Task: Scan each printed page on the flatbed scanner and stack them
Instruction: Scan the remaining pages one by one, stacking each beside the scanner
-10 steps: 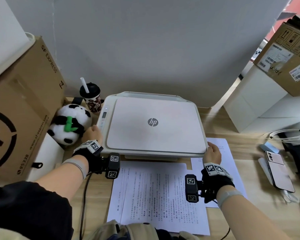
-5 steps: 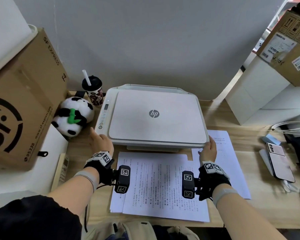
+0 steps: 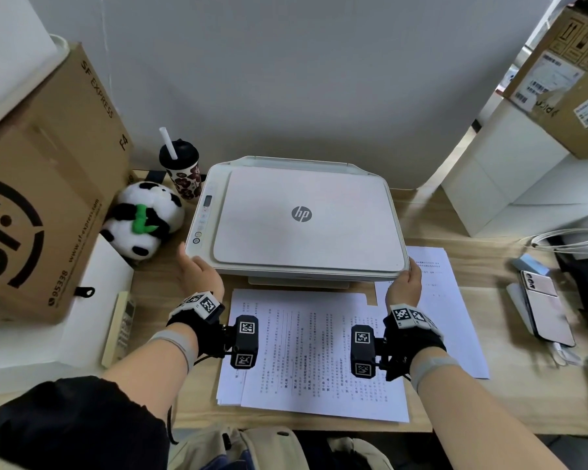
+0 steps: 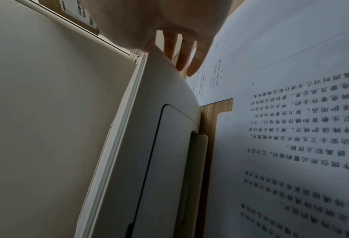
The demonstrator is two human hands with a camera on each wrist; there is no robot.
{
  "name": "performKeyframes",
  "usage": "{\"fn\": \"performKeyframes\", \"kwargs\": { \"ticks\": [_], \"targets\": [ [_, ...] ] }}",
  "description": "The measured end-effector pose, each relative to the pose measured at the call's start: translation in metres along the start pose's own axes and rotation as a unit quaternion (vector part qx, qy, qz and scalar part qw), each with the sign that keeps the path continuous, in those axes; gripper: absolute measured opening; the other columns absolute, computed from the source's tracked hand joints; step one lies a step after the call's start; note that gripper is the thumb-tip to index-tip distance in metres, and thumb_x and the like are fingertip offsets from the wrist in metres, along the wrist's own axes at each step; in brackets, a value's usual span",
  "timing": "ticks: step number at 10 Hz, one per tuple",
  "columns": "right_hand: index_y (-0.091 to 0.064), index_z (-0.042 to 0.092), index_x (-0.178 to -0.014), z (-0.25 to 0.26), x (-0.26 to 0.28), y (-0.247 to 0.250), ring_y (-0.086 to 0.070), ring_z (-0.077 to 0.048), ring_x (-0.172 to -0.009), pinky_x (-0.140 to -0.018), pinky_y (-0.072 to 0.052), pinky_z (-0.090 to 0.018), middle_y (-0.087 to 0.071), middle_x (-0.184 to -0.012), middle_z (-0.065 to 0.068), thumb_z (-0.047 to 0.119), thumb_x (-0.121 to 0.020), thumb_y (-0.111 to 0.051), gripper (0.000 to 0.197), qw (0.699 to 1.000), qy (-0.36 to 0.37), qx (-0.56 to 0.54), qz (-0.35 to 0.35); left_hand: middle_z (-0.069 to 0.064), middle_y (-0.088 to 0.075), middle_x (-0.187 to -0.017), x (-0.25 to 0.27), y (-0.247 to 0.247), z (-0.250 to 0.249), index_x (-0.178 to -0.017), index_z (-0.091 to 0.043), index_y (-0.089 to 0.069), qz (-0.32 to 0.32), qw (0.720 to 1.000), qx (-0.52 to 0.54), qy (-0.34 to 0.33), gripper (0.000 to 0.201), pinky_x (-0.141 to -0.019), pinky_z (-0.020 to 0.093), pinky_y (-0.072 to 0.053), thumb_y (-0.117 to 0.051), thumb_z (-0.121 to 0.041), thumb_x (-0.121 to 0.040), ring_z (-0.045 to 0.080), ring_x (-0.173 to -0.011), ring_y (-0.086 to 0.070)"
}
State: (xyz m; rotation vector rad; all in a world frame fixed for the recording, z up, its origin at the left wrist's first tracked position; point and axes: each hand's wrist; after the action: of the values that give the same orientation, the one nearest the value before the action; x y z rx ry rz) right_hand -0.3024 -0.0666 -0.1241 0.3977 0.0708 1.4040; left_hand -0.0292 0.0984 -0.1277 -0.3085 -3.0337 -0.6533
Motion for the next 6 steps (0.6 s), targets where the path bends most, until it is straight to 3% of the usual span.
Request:
{"fn": "performKeyframes", "kwargs": {
  "ticks": [2,6],
  "targets": [
    [-0.041,0.007,-0.139,-0.0004,-0.0002,0.0003,-0.043,-0.029,-0.129,-0.104,-0.034,-0.031,-0.046,-0.140,-0.014,0.005,-0.100,-0.026,0.042,1.000,0.014,0.009,-0.003,0.016,-0.042,-0.143,-0.0022,-0.0013,0.0039,-0.145,-0.010,-0.031,-0.003,1.000,-0.008,-0.009,0.047,-0.103,0.041,-0.035,-0.028,-0.009,-0.098,0.035,-0.127,-0.042],
    [-0.042,0.010,-0.139,-0.0055,-0.0024,-0.0032,-0.044,-0.030,-0.127,-0.107,-0.035,-0.037,-0.048,-0.138,-0.014,0.008,-0.101,-0.026,0.041,1.000,0.012,0.011,-0.011,0.017,-0.046,-0.140,-0.0051,-0.0054,0.0097,-0.144,-0.011,-0.032,-0.013,1.000,-0.002,-0.017,0.046,-0.101,0.044,-0.039,-0.028,-0.010,-0.098,0.037,-0.121,-0.047]
  ]
}}
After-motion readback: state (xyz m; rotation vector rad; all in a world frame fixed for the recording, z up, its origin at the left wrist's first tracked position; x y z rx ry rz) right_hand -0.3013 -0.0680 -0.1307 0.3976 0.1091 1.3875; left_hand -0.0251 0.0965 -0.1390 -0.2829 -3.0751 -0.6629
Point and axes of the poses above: each hand's wrist, its own x-axis away from the middle knuckle, its own y-axis out of the back of the hand, z = x × y
